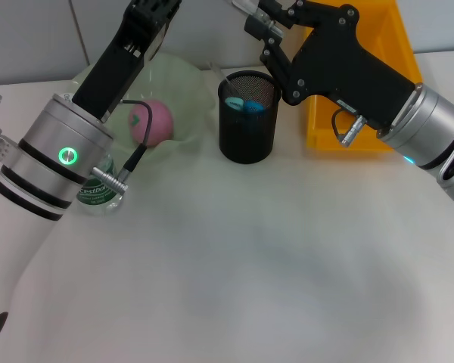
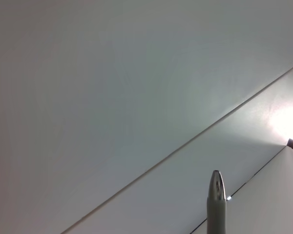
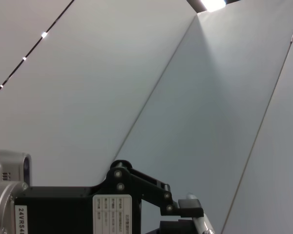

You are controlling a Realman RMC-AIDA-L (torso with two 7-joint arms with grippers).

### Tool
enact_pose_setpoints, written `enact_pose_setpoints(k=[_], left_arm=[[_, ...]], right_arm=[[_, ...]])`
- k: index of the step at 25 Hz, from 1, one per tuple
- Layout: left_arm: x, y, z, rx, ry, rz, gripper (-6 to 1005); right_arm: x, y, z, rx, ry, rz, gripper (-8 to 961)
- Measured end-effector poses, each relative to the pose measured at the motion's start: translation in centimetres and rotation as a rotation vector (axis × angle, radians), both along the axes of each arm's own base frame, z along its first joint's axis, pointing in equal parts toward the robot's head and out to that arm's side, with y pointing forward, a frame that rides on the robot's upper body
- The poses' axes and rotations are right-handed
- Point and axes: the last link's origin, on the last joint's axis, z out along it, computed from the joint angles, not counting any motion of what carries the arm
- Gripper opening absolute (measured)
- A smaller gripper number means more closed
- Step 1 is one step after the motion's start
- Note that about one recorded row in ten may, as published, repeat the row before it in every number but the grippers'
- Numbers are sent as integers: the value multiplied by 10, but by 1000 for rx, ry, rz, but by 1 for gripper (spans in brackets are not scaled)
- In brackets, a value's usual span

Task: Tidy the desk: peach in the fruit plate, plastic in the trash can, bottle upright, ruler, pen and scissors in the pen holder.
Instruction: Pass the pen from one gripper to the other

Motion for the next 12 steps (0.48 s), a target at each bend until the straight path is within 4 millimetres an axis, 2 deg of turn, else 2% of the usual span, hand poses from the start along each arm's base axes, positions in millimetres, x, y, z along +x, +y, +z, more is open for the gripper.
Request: enact_pose_setpoints(k=[12], left_arm=[[2,2,1,9,1,-3,131]], right_arm=[[-1,0,1,2,2,7,127]])
